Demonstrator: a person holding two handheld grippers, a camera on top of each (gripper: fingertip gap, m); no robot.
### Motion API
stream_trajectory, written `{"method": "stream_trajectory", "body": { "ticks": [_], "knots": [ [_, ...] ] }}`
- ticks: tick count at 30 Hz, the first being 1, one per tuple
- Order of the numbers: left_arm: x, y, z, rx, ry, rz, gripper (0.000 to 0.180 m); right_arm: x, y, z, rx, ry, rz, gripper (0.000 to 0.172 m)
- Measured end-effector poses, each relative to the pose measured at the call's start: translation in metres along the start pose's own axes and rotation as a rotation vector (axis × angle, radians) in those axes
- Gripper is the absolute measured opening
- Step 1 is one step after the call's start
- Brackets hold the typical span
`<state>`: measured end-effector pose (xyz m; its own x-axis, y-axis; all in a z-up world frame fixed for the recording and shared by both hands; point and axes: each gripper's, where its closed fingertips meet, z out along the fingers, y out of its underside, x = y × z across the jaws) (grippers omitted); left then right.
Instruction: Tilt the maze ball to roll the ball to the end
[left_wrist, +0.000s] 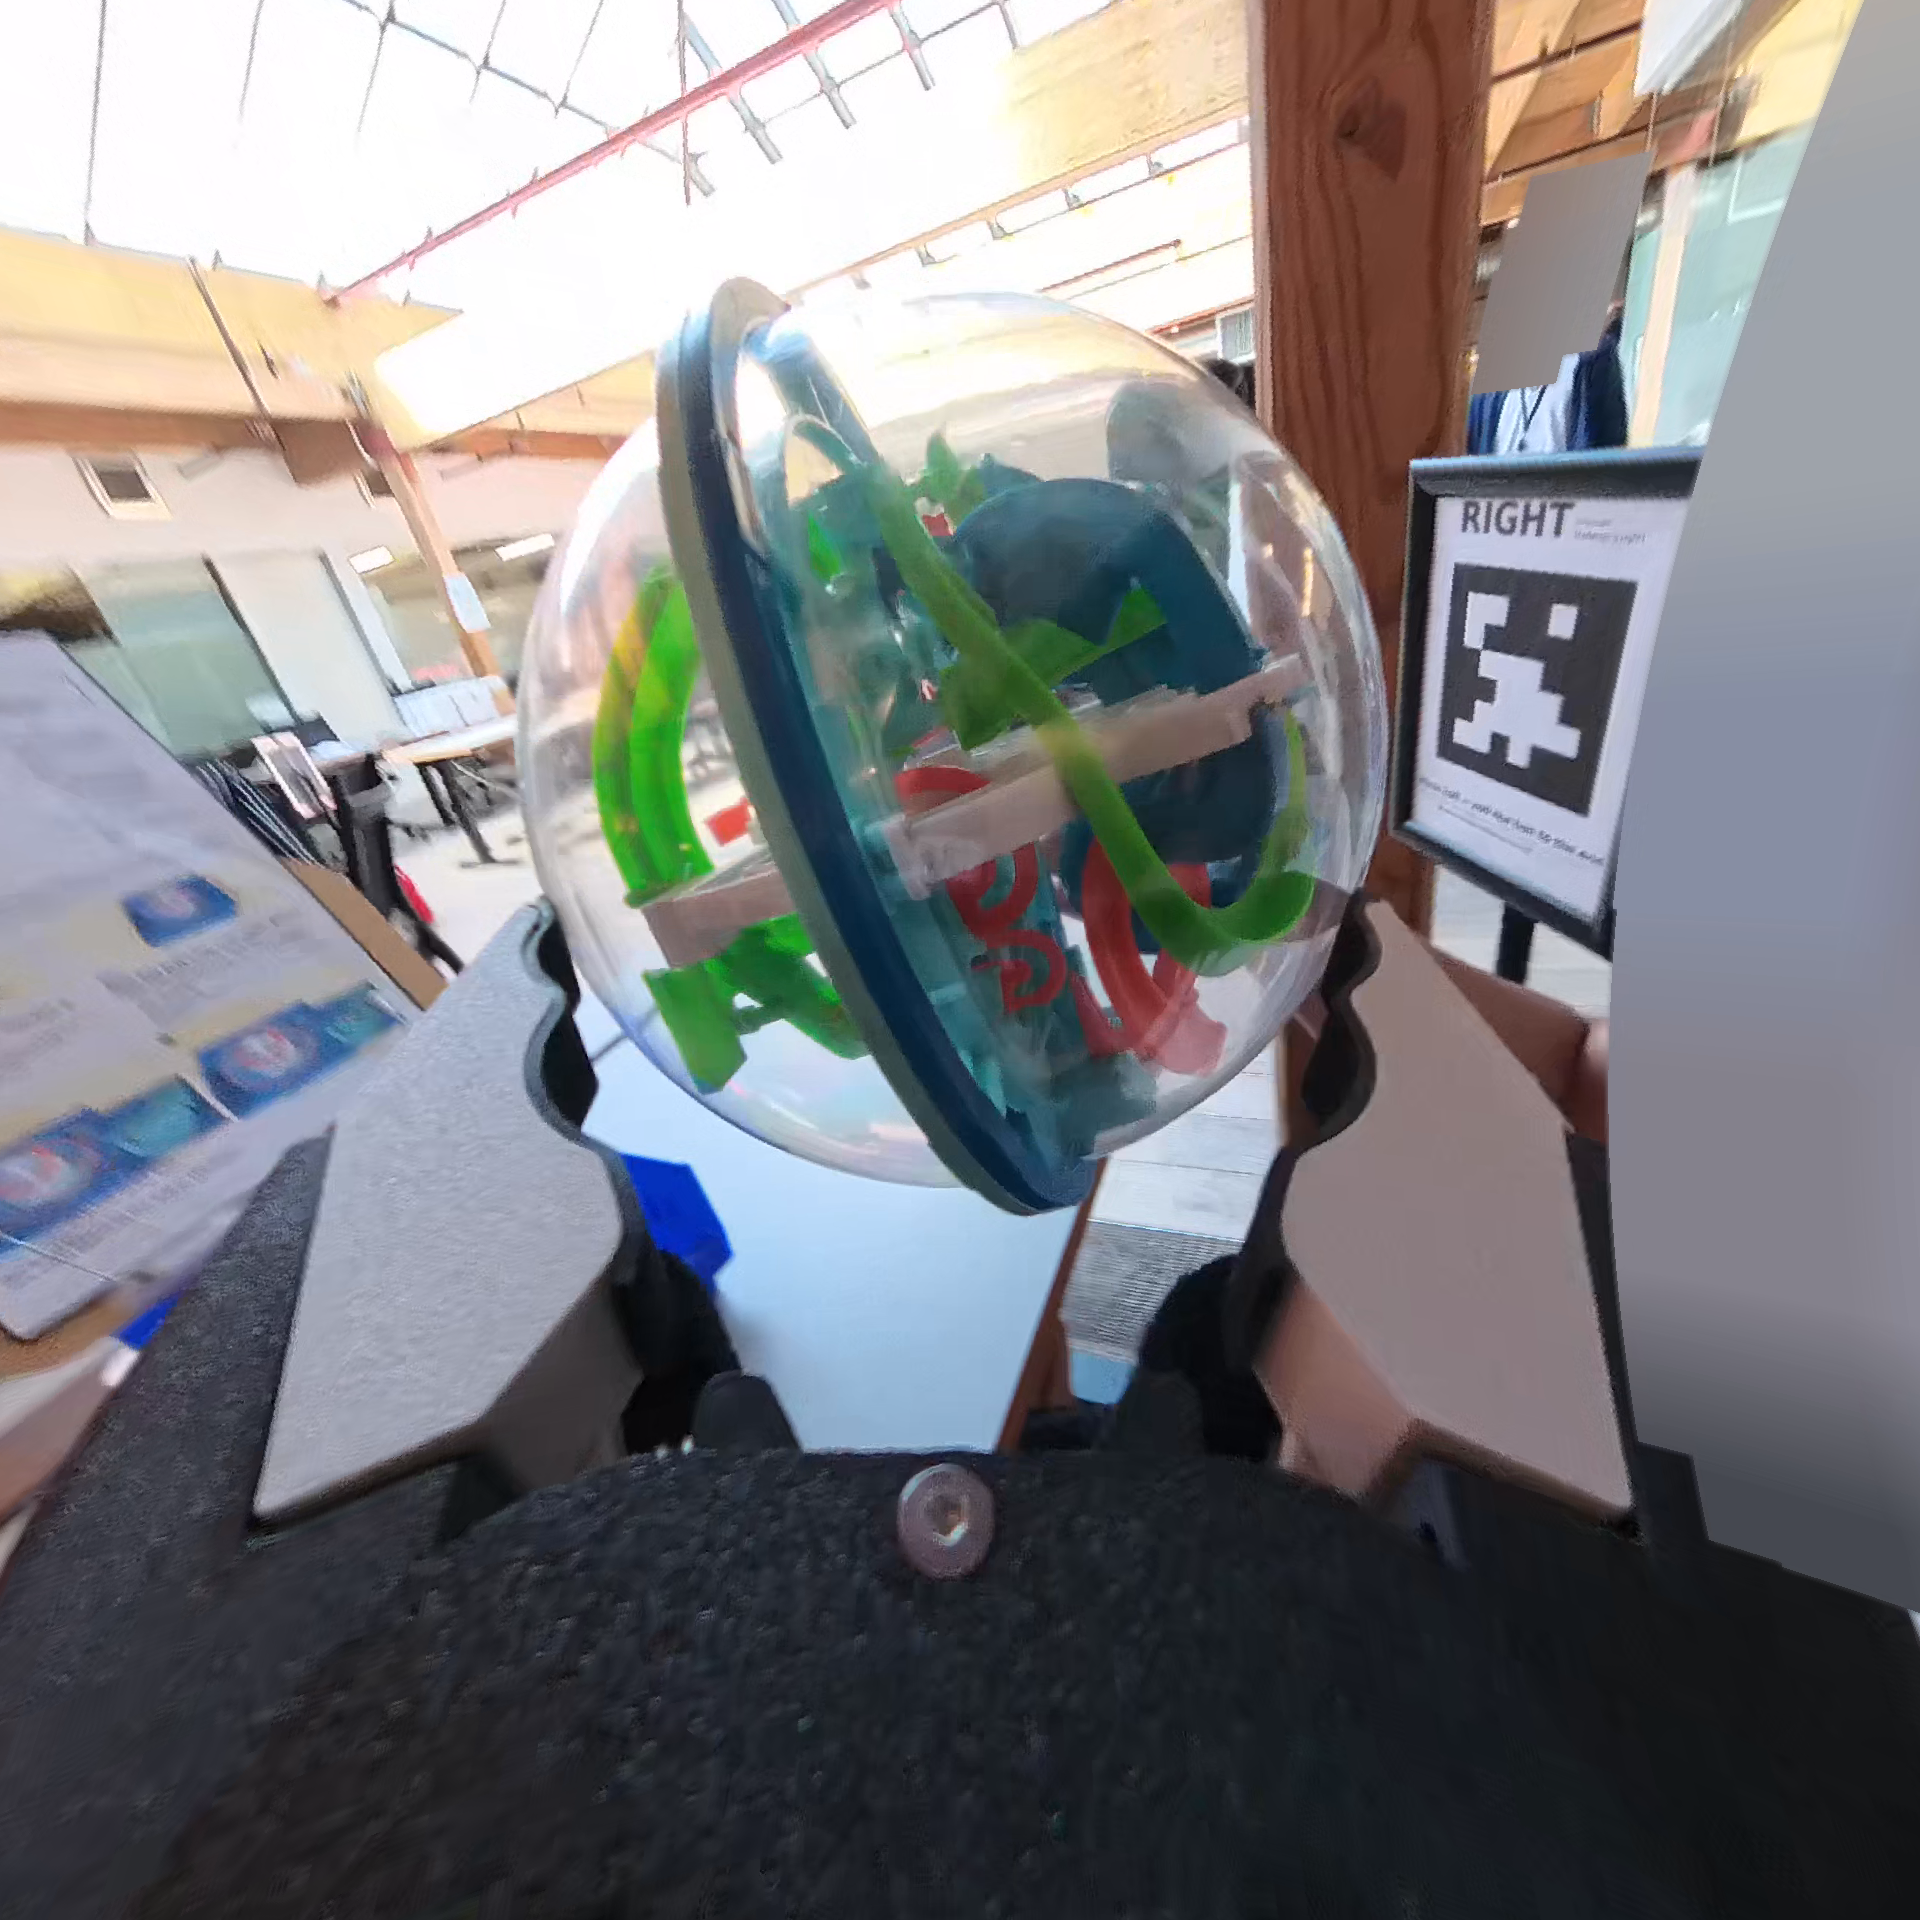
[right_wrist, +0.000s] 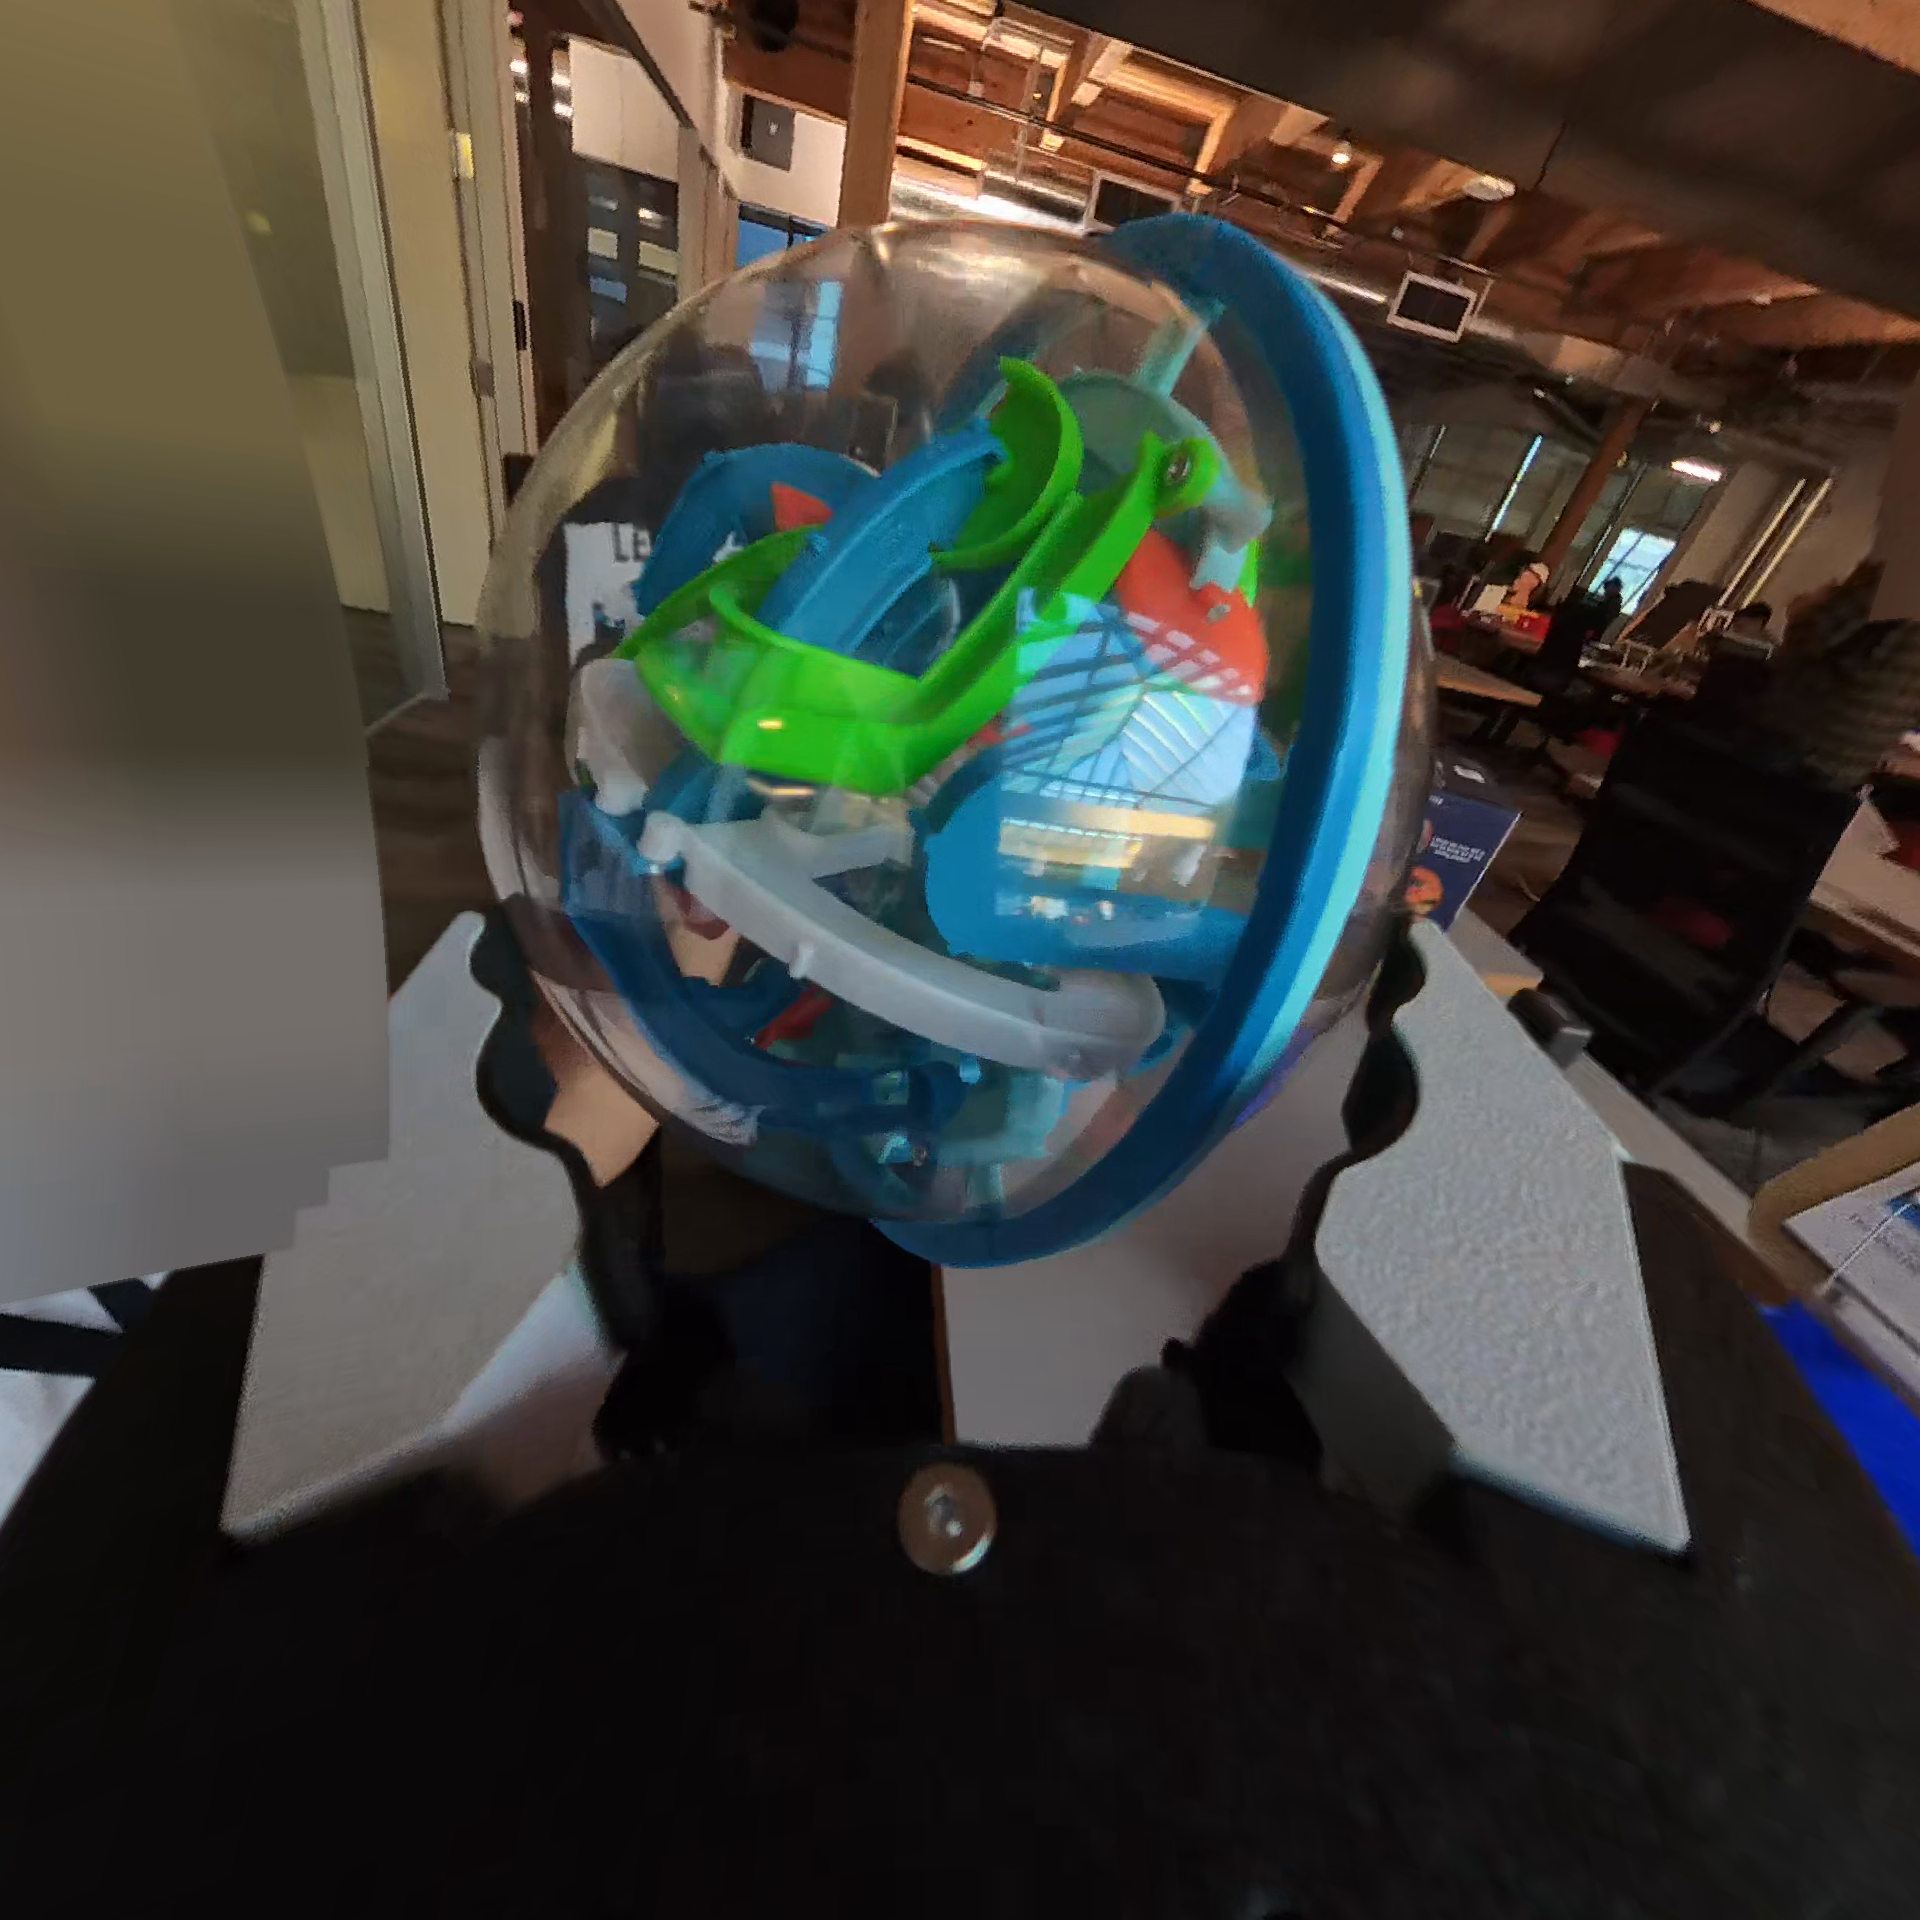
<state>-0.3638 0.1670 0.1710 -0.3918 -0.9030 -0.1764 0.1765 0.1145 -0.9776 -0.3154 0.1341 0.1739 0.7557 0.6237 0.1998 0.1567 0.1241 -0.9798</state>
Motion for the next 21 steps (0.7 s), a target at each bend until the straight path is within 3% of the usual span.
{"method": "stream_trajectory", "body": {
  "ticks": [8, 14, 21],
  "knots": [
    [-0.025, 0.032, 0.027, -0.062, 0.06, -0.346, 0.139, 0.025, 0.045, -0.014, 0.001, 0.084, 0.414, 0.152],
    [-0.031, 0.067, 0.054, -0.137, 0.15, -0.567, 0.139, 0.047, 0.057, -0.037, 0.082, 0.225, 0.534, 0.153],
    [-0.039, 0.099, 0.081, -0.167, 0.209, -0.71, 0.138, 0.068, 0.081, -0.06, 0.072, 0.316, 0.628, 0.154]
  ]
}}
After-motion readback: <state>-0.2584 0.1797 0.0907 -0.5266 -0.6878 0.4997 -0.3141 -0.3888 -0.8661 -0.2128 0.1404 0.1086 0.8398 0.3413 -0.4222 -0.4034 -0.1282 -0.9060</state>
